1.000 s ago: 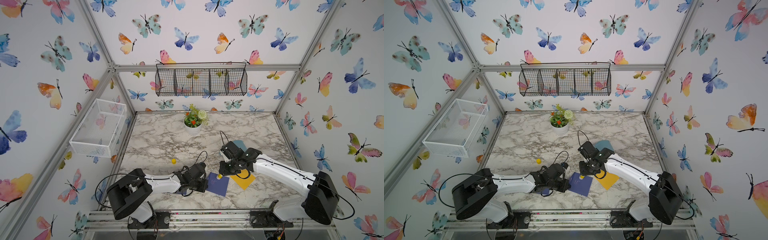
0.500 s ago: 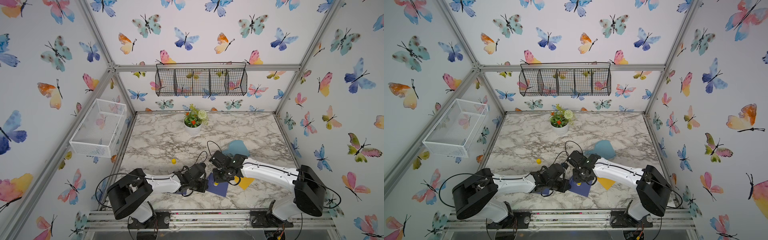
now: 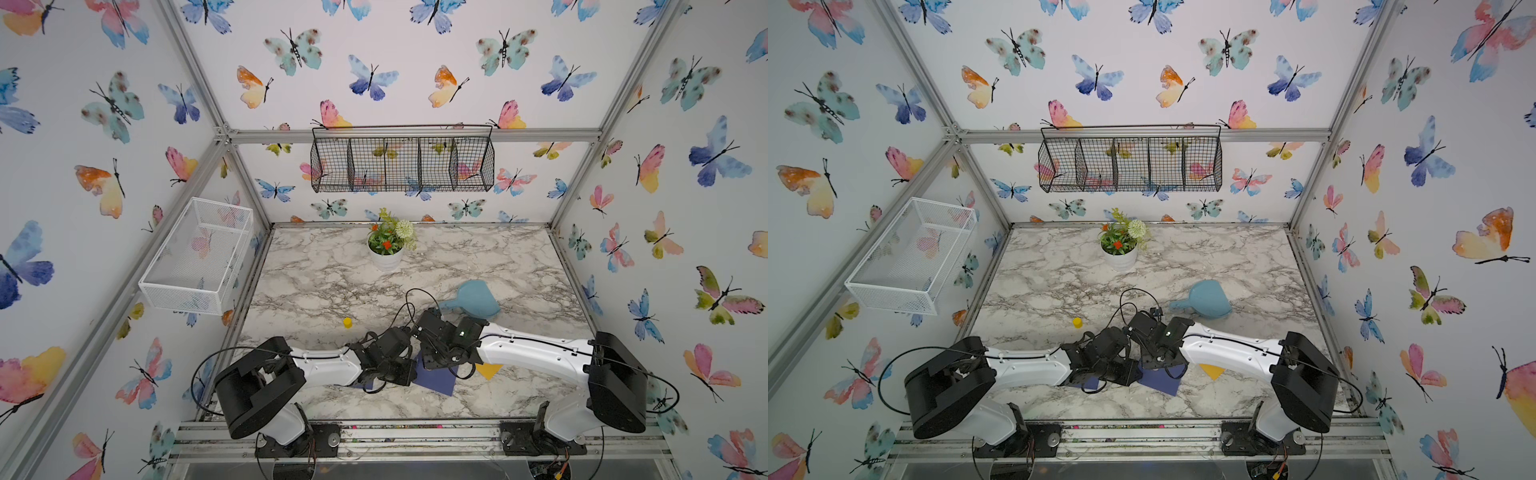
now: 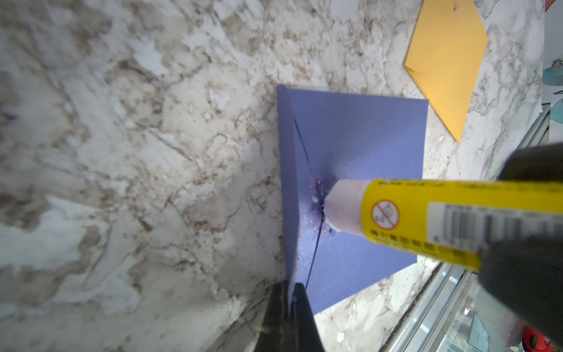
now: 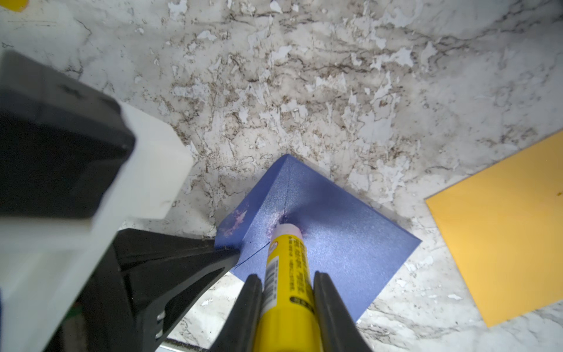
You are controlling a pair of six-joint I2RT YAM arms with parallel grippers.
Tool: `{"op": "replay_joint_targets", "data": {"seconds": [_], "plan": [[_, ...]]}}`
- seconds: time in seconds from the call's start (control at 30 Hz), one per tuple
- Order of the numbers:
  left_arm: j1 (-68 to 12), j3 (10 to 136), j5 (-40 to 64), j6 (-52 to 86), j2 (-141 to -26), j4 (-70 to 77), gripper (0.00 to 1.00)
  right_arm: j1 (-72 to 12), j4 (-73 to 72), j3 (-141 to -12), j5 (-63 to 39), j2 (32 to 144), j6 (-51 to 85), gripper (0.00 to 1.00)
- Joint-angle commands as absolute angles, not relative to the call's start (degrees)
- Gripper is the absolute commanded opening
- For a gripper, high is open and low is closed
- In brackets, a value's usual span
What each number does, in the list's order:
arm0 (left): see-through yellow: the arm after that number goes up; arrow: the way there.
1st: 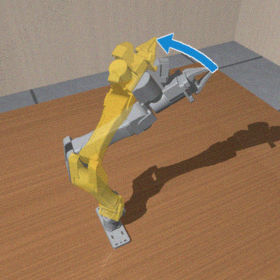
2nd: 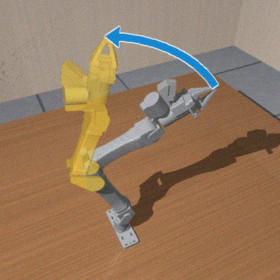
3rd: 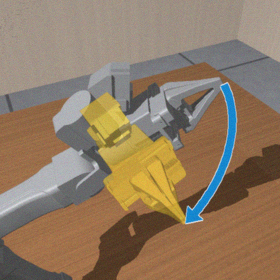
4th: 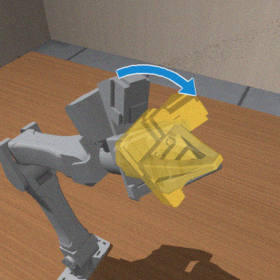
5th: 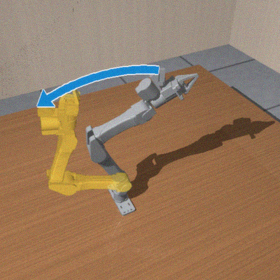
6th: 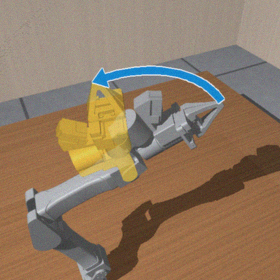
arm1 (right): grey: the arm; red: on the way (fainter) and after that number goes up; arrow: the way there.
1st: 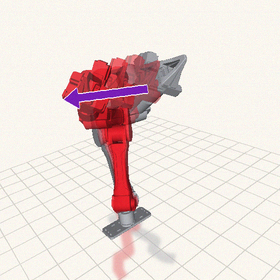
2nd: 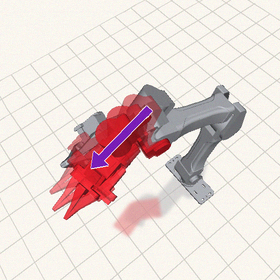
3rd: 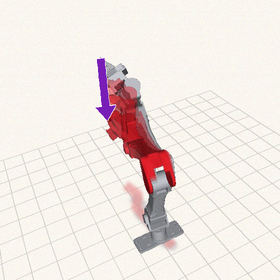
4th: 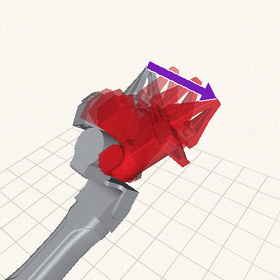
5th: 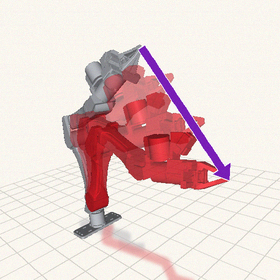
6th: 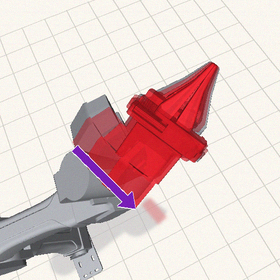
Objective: Seal the envelope with a glue stick
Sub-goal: Apply the envelope at the center of the board.
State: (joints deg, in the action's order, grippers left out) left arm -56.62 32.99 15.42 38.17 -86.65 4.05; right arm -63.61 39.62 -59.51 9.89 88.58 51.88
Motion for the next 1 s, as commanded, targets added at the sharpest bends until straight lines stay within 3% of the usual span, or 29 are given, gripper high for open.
{"op": "replay_joint_targets", "data": {"seconds": [0.0,0.63,0.97], "plan": [[-56.21,32.48,16.57,38.62,-87.26,3.87,0.00,-64.78,40.26,-59.27,12.38,90.02,53.00,0.02],[-55.46,31.29,19.69,39.18,-87.51,6.69,0.00,-69.43,36.79,-56.68,17.24,92.66,53.83,0.02],[-55.46,31.03,19.08,39.43,-86.68,5.91,0.00,-70.22,41.65,-55.37,22.44,91.76,57.93,0.03]]}}
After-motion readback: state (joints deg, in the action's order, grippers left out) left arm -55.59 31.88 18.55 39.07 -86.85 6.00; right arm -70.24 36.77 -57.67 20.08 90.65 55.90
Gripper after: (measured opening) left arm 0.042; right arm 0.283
